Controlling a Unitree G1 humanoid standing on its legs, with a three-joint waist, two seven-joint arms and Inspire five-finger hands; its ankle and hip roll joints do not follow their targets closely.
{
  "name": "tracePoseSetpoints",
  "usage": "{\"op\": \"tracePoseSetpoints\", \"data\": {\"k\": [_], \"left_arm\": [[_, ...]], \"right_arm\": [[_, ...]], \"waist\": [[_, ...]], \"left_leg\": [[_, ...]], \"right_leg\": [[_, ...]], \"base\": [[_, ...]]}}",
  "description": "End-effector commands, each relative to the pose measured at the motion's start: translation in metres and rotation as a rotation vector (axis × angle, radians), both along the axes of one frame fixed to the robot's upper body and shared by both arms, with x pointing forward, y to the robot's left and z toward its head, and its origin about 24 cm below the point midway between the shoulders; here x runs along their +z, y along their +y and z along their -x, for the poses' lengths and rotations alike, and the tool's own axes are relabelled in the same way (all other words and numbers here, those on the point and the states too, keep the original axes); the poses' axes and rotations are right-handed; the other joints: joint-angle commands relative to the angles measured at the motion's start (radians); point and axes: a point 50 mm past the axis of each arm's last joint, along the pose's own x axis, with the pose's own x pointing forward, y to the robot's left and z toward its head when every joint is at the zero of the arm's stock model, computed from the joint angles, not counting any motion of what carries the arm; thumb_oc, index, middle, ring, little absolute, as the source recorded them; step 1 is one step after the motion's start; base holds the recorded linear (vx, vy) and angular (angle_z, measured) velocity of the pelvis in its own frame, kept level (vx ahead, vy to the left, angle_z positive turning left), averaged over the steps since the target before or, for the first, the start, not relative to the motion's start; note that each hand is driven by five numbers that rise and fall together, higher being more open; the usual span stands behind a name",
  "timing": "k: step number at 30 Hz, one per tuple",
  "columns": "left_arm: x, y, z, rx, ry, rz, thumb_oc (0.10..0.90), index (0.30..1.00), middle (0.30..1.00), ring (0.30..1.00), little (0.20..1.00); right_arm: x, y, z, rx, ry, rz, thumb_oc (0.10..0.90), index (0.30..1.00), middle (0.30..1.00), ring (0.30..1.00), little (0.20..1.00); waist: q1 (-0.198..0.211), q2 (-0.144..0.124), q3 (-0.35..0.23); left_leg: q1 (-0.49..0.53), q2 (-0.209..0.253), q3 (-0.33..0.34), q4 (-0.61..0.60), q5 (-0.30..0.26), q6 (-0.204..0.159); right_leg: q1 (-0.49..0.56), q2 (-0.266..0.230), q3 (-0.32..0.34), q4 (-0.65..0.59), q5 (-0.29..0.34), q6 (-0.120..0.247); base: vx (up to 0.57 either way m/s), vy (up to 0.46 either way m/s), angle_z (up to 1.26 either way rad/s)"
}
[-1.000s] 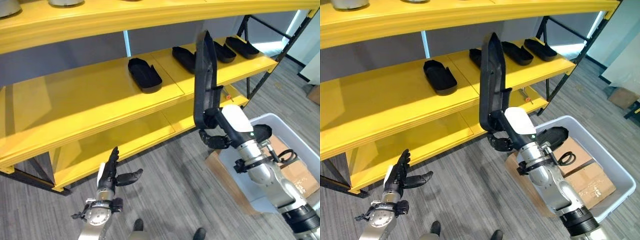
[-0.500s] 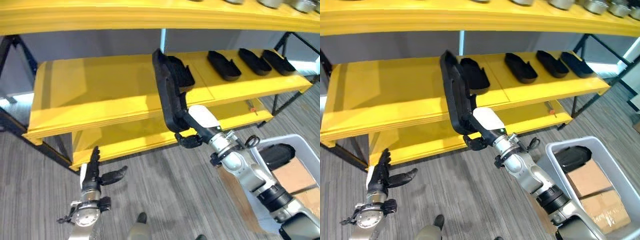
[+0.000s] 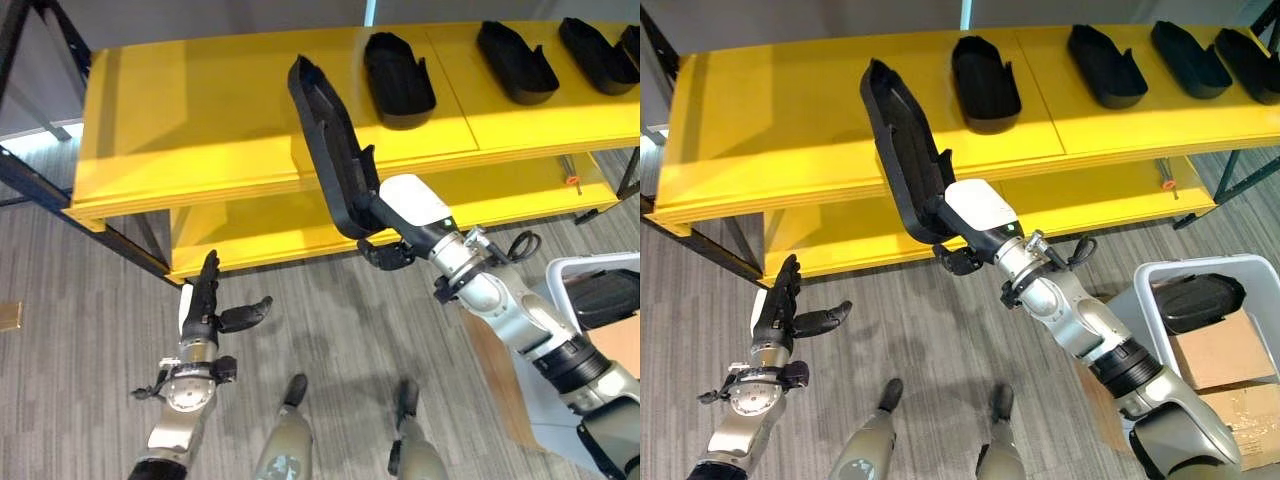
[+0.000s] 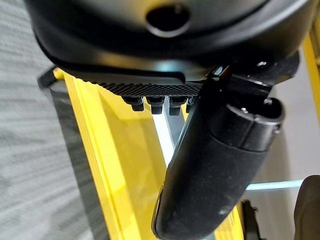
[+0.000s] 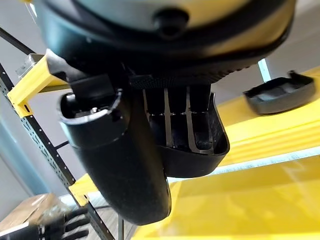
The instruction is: Move parts from the plastic box to the shelf.
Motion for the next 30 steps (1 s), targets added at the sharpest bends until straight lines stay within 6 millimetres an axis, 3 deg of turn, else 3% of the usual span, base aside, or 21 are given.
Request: {"op": "tracePoseSetpoints", "data": {"k": [1,9,18,30], "left_arm": [[0.024,-0.002,0.007,-0.051,-0.158,-0.006,0.900,1.000,1.000,1.000,1.000],[0.019,-0.009,0.011,-0.099,-0.124,0.023,0.900,1.000,1.000,1.000,1.000],[0.017,-0.003,0.016,-0.076,-0.110,0.028,0.900,1.000,1.000,1.000,1.000],[0.025,-0.001,0.012,-0.090,-0.142,0.040,0.900,1.000,1.000,1.000,1.000]], "right_arm": [[0.076,0.019,0.009,0.129,-0.307,-0.128,0.400,0.300,0.300,0.300,0.300],[0.094,0.024,0.000,0.134,-0.336,-0.093,0.400,0.300,0.300,0.300,0.300],[0.105,0.038,-0.009,0.148,-0.348,-0.018,0.400,0.300,0.300,0.300,0.300],[0.129,0.029,-0.046,-0.044,-0.357,-0.090,0.400,0.300,0.300,0.300,0.300]], "waist": [[0.009,-0.019,-0.143],[0.016,-0.012,-0.160],[0.044,-0.014,-0.159],[0.108,-0.015,-0.112]], "left_leg": [[0.079,-0.077,0.039,-0.036,-0.055,0.079],[0.082,0.005,0.011,-0.071,-0.023,0.040],[0.076,0.056,-0.008,-0.111,0.017,0.010],[-0.009,0.053,-0.086,-0.127,0.073,-0.010]], "right_leg": [[-0.038,-0.018,-0.039,0.064,-0.015,0.005],[-0.007,0.034,-0.106,0.090,-0.081,-0.026],[0.016,0.067,-0.150,0.079,-0.104,-0.040],[0.002,0.053,-0.236,0.090,-0.112,-0.042]], "base": [[0.18,-0.374,0.40],[0.06,-0.182,0.13],[0.02,-0.098,0.15],[-0.01,-0.019,0.25]]}}
